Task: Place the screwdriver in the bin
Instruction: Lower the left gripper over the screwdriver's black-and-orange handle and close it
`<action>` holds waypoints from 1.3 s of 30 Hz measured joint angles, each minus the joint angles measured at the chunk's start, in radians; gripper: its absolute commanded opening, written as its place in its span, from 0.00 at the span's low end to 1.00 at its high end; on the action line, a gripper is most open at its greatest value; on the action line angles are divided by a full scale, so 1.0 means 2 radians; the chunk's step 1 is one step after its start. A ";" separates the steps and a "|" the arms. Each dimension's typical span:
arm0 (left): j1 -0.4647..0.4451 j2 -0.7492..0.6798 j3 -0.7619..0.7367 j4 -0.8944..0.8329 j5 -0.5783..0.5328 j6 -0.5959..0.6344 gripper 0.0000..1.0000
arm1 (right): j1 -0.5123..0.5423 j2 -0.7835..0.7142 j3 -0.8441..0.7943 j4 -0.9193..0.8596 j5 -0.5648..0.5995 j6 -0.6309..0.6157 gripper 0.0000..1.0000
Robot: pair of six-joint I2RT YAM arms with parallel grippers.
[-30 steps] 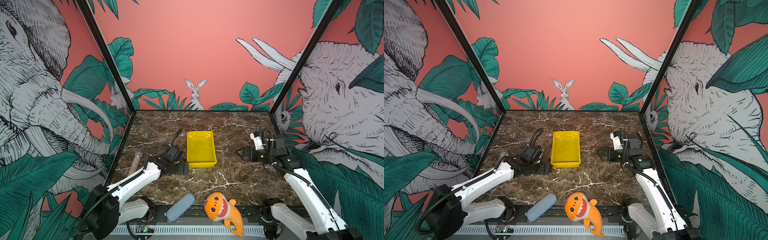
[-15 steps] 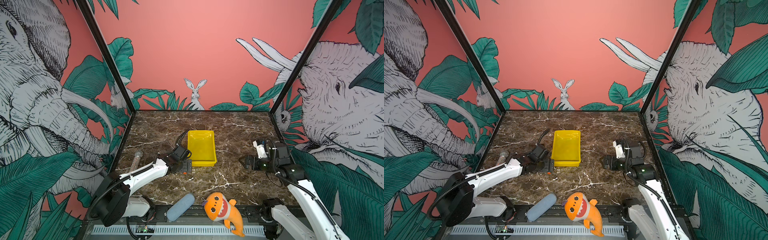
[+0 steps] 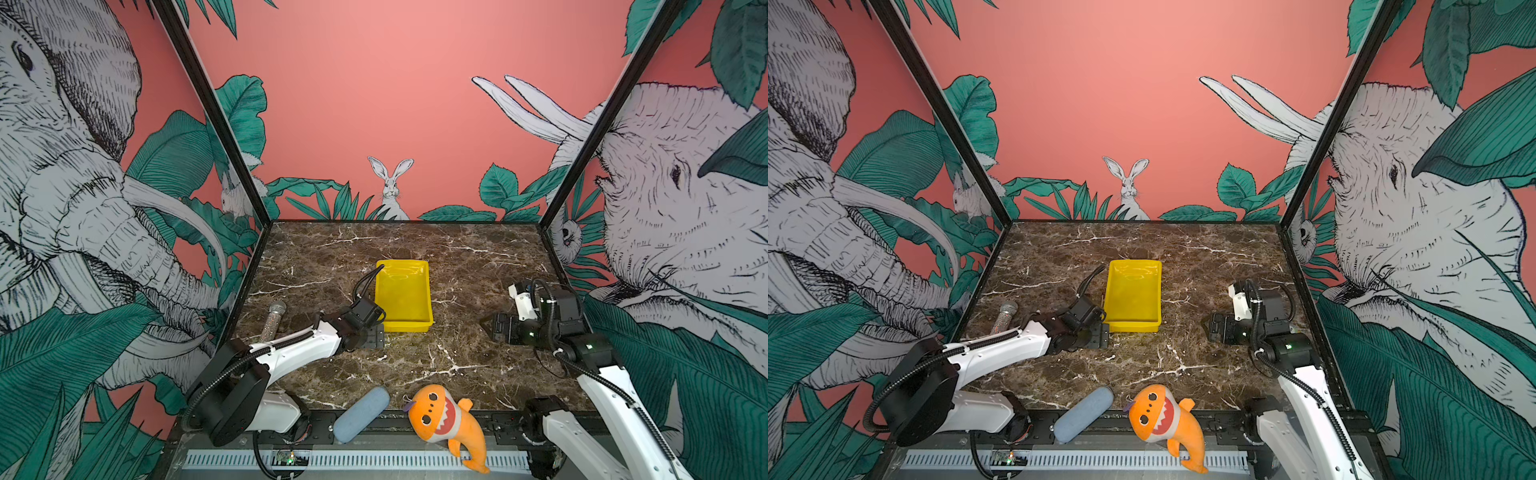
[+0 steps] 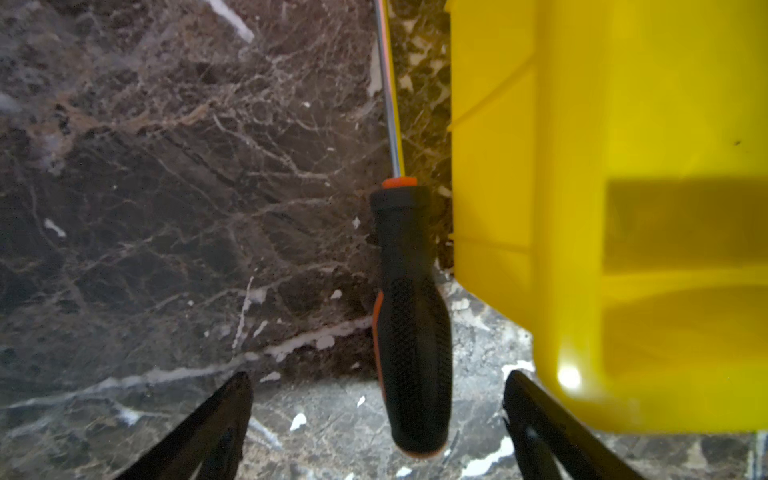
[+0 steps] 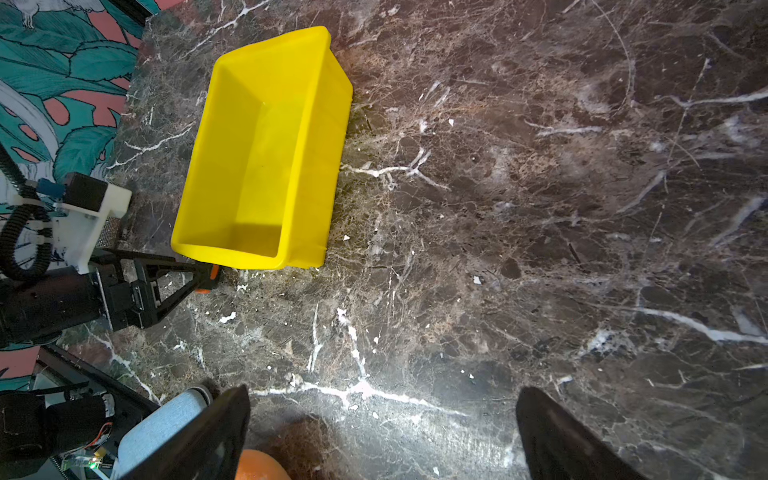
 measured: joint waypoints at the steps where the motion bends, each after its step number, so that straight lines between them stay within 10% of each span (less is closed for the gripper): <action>1: 0.000 -0.002 -0.004 0.000 -0.002 -0.003 0.93 | 0.000 -0.002 0.000 -0.001 0.001 0.000 0.99; 39: 0.018 -0.006 -0.021 0.023 -0.051 -0.009 0.91 | 0.000 -0.037 -0.008 -0.033 0.019 0.007 1.00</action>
